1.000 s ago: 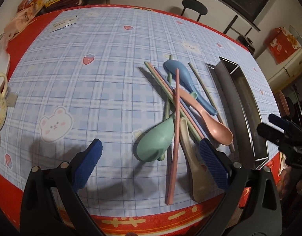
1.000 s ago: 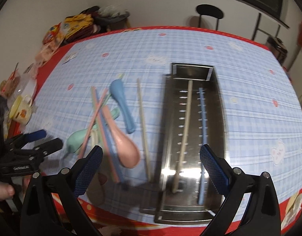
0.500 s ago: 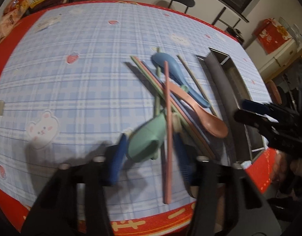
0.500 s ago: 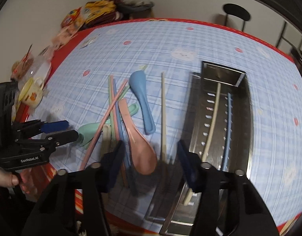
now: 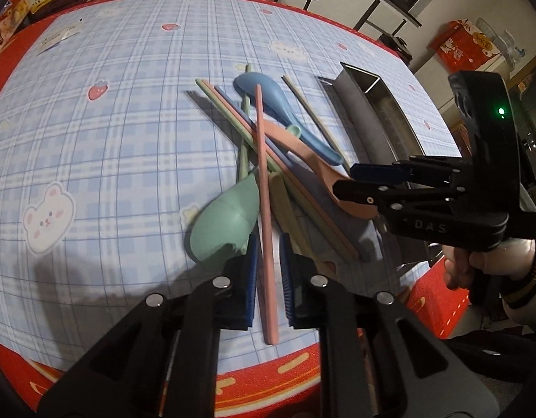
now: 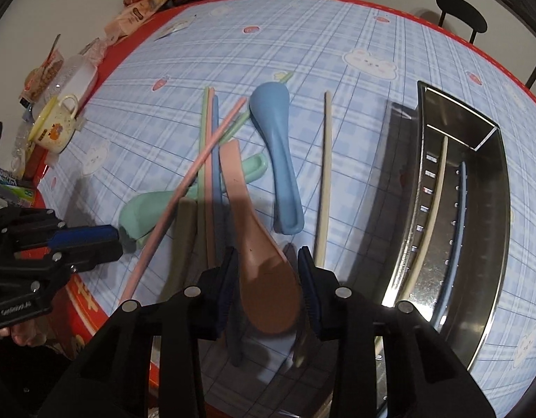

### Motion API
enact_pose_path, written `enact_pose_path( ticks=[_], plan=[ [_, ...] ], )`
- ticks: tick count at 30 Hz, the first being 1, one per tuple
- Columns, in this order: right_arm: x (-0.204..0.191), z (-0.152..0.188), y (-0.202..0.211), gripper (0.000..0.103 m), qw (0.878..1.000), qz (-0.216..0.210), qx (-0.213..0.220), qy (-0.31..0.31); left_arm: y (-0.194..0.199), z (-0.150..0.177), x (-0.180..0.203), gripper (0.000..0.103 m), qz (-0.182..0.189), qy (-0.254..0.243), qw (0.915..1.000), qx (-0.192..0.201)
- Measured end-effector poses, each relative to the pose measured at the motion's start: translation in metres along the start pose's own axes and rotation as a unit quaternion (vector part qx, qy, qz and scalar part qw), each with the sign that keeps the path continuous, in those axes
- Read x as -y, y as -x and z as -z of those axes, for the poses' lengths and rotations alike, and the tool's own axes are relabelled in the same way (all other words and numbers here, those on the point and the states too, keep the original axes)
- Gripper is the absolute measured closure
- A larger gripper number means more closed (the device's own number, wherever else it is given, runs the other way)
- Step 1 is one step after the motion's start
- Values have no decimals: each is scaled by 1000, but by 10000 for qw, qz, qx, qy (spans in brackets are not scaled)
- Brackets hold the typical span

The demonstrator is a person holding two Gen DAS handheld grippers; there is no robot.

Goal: Organize utensils
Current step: 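Close the left tool on a pink chopstick while the right tool grasps a pink spoon handle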

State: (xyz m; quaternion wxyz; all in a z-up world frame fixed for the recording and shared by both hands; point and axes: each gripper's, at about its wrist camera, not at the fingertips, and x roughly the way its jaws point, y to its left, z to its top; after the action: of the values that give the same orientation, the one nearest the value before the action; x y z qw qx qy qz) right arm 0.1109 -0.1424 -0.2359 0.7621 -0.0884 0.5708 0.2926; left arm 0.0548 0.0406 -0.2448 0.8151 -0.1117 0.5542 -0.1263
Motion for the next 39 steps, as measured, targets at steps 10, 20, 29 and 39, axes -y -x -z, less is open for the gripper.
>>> enact_pose_path(
  ticks=[10, 20, 29, 39],
  plan=[
    [6, -3, -5, 77, 9998, -12, -90, -194, -5, 1, -3, 88, 44, 88, 9999, -137],
    [-15, 2, -7, 94, 9995, 129, -217, 190, -12, 1, -3, 87, 77, 122, 9995, -268],
    [-18, 12, -4, 96, 9999, -4, -156, -56, -23, -1, -4, 87, 53, 164, 9991, -398],
    [-14, 23, 7, 97, 9989, -174, 40, -429, -40, -11, 4, 87, -441, -192, 9979, -441]
  ],
)
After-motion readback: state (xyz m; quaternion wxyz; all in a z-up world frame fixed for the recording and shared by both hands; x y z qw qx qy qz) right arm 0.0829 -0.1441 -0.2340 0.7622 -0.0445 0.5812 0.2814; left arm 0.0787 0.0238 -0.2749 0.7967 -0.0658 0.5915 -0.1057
